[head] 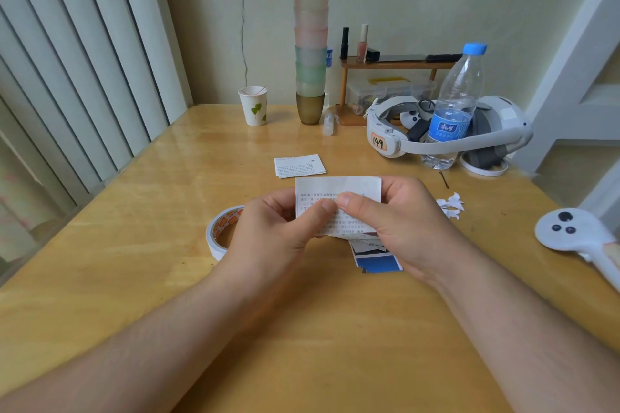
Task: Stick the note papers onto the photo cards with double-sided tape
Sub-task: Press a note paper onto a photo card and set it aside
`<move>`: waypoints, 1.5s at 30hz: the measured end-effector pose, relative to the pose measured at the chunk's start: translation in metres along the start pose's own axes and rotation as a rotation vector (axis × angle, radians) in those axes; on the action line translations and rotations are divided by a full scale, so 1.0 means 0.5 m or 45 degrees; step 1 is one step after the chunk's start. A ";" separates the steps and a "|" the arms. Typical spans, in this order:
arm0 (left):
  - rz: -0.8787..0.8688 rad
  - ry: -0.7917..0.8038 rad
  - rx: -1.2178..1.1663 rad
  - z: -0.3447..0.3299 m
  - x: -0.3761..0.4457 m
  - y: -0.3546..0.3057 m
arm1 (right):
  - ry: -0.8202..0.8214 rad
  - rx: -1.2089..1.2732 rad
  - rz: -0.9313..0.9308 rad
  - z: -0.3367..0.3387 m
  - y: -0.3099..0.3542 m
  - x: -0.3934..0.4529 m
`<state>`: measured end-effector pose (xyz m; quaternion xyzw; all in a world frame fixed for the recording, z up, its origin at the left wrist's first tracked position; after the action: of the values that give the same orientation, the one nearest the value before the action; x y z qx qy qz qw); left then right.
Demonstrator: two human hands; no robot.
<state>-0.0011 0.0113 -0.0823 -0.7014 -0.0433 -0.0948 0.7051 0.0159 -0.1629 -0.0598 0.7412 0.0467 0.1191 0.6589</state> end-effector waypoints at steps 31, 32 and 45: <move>0.008 0.056 0.099 0.000 0.003 0.007 | 0.003 -0.200 0.017 0.003 -0.011 0.003; -0.008 0.045 0.118 0.001 0.004 0.006 | 0.006 -0.190 0.004 0.005 -0.010 0.003; 0.054 0.076 0.029 0.006 0.007 0.002 | -0.025 -0.167 0.035 -0.004 -0.016 0.004</move>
<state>0.0025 0.0140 -0.0824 -0.6909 -0.0083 -0.1003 0.7159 0.0179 -0.1596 -0.0671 0.6981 0.0221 0.1235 0.7049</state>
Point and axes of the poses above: each hand's wrist, its own x-axis towards the middle knuckle, its own z-axis out of the back of the hand, y = z × x, the point moved 2 cm from there along x, towards the middle knuckle, and after that the axes turned 9 degrees about x, right-handed, at the moved point
